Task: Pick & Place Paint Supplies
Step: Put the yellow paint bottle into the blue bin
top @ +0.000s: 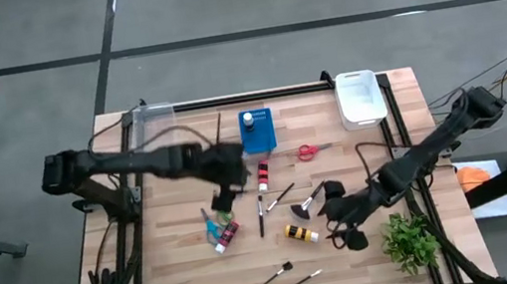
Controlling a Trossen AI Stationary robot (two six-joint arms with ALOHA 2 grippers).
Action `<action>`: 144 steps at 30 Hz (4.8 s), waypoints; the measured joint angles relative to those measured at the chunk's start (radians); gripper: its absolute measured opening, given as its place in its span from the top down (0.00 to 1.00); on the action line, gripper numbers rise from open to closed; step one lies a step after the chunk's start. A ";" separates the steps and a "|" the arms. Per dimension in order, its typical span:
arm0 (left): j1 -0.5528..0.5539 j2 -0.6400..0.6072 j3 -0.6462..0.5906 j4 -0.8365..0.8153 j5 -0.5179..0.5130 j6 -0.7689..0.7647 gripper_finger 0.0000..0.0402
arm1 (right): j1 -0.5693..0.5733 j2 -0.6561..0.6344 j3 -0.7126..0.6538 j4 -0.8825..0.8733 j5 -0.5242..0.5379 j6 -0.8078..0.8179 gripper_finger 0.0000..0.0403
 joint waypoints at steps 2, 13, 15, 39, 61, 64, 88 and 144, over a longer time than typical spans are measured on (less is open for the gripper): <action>-0.065 0.000 -0.032 0.052 -0.033 0.000 0.40 | 0.018 0.036 0.000 0.046 0.039 0.020 0.21; -0.320 0.000 -0.066 0.263 -0.333 -0.023 0.40 | 0.094 0.229 -0.001 0.110 0.200 0.193 0.21; -0.336 0.000 -0.066 0.286 -0.341 -0.025 0.40 | 0.105 0.260 0.001 0.134 0.211 0.215 0.21; -0.365 0.000 -0.066 0.372 -0.345 -0.052 0.40 | 0.158 0.399 0.002 0.248 0.370 0.277 0.21; -0.365 0.000 -0.067 0.372 -0.344 -0.053 0.40 | 0.158 0.401 -0.023 0.248 0.379 0.258 0.72; -0.365 0.000 -0.067 0.372 -0.341 -0.054 0.40 | 0.158 0.401 -0.026 0.248 0.382 0.257 0.73; -0.363 0.187 -0.063 0.630 -0.212 -0.047 0.94 | 0.172 0.290 -0.027 0.331 0.397 0.132 0.73; -0.393 -0.015 -0.064 0.380 -0.326 -0.056 0.98 | 0.144 0.211 0.082 0.287 0.571 -0.108 0.73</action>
